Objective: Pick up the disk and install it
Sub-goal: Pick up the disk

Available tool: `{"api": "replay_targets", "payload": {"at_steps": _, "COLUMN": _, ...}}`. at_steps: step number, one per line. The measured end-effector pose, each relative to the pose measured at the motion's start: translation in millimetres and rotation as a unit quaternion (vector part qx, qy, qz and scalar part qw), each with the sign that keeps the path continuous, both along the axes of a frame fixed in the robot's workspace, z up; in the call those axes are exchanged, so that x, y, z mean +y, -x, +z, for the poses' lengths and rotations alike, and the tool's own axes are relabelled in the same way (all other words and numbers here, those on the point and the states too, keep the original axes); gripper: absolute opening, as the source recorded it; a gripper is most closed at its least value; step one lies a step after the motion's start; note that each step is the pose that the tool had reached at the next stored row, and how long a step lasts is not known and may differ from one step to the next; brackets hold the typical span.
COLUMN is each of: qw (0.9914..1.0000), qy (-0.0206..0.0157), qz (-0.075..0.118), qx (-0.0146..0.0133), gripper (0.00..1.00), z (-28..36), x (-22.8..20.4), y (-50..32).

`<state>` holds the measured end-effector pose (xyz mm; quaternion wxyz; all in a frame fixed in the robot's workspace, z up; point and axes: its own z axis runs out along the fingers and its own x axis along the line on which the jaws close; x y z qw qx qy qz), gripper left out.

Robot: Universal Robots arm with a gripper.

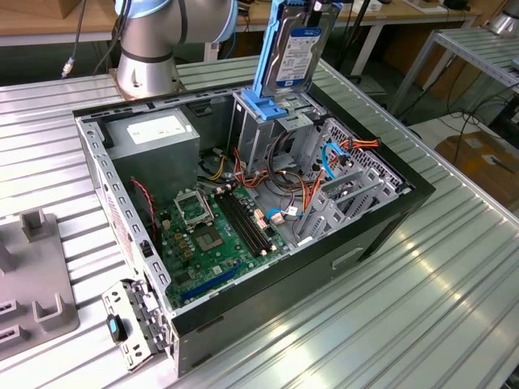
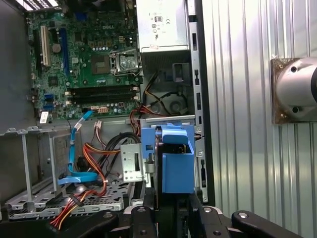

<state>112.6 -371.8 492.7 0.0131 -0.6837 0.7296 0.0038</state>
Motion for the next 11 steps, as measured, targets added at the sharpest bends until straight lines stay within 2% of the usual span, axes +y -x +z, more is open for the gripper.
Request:
{"api": "replay_targets", "payload": {"at_steps": 7, "qw": 1.00000, "qy": 0.0000, "qz": 0.000, "qx": 0.0000, "gripper": 0.35, "z": -0.2, "x": -5.7, "y": -2.9}}
{"api": "replay_targets", "payload": {"at_steps": 11, "qw": 1.00000, "qy": 0.0000, "qz": 0.000, "qx": 0.0000, "gripper": 0.35, "z": -0.3, "x": -11.6, "y": -4.9}}
